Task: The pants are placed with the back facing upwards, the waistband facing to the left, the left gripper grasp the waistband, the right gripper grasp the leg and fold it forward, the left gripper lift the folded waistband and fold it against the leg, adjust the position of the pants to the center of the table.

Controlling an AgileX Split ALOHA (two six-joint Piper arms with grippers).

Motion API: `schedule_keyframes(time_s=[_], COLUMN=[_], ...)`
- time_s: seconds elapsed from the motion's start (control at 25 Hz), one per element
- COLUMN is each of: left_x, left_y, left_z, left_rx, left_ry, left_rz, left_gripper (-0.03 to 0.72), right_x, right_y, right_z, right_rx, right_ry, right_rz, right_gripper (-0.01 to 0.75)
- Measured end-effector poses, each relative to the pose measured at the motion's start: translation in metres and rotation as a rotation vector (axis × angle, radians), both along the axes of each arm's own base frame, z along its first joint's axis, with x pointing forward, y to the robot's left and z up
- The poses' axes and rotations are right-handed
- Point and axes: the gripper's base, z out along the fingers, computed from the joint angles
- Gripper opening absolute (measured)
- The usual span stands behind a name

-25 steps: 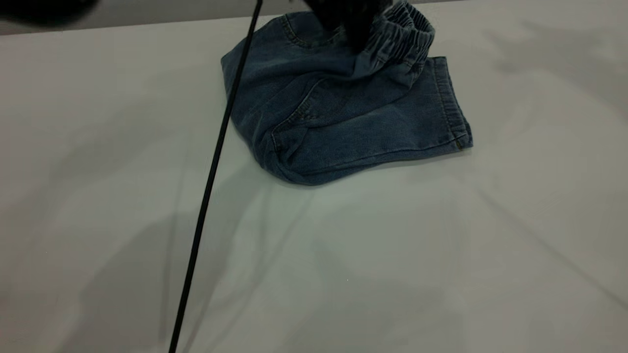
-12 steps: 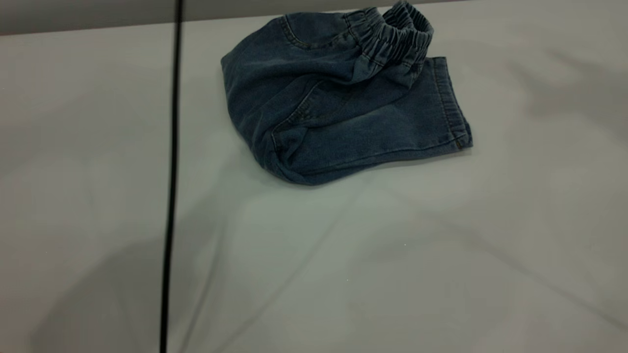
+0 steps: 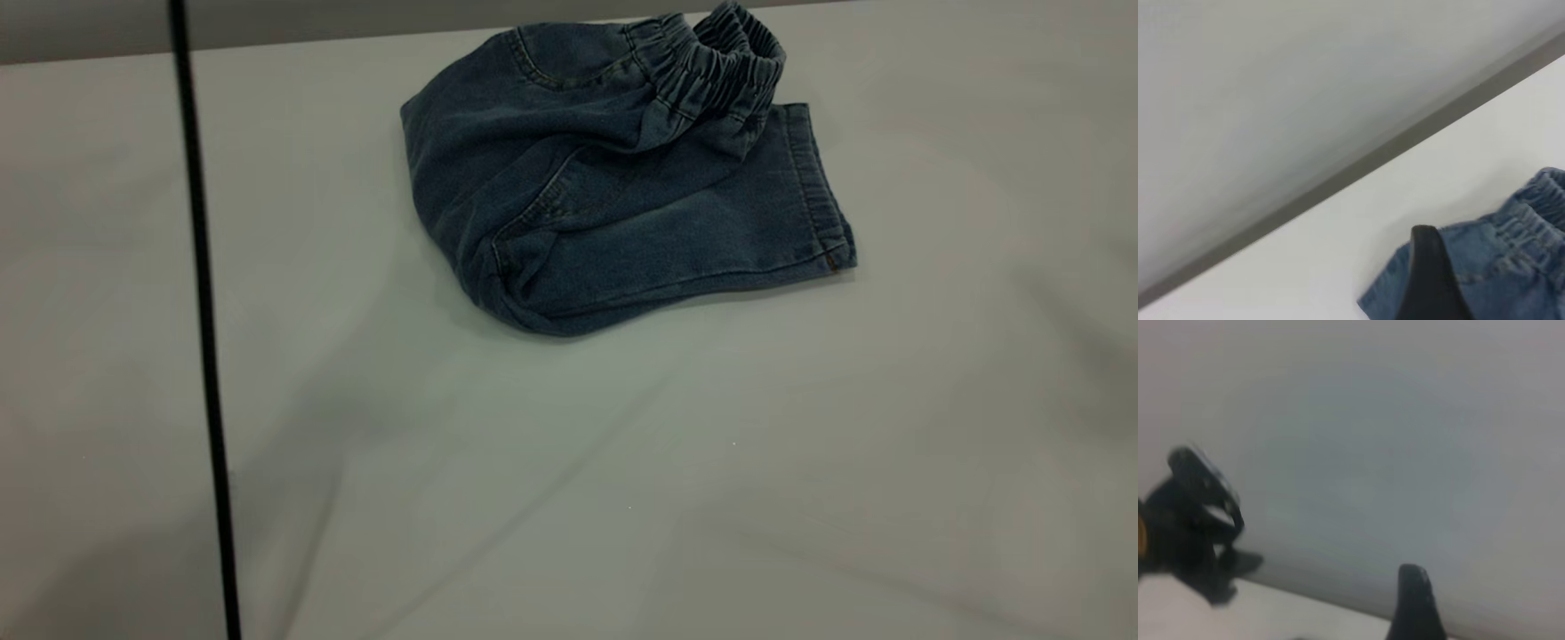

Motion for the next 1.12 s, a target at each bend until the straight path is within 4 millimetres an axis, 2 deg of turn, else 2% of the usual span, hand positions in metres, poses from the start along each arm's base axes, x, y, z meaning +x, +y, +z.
schedule_keyframes(time_s=[0.2, 0.36, 0.64, 0.8, 1.12], left_x=[-0.032, -0.062, -0.112, -0.139, -0.204], left_y=[0.014, 0.029, 0.059, 0.077, 0.118], left_z=[0.015, 0.022, 0.016, 0.004, -0.022], left_rx=[-0.059, -0.081, -0.058, -0.03, 0.003], left_ry=[0.062, 0.109, 0.185, 0.228, 0.277], left_rz=[-0.002, -0.007, -0.012, -0.008, -0.007], left_gripper=[0.435, 0.435, 0.435, 0.435, 0.435], right_x=[-0.061, -0.098, -0.141, -0.158, -0.192], right_y=[0.002, 0.003, 0.004, 0.005, 0.002], right_z=[-0.011, -0.025, -0.063, -0.089, -0.154], right_rx=[0.012, 0.02, 0.053, 0.059, 0.032], right_ry=[-0.002, 0.0, 0.044, 0.078, 0.135], right_rz=[0.016, 0.025, 0.022, 0.031, -0.002], right_gripper=[0.425, 0.425, 0.425, 0.425, 0.425])
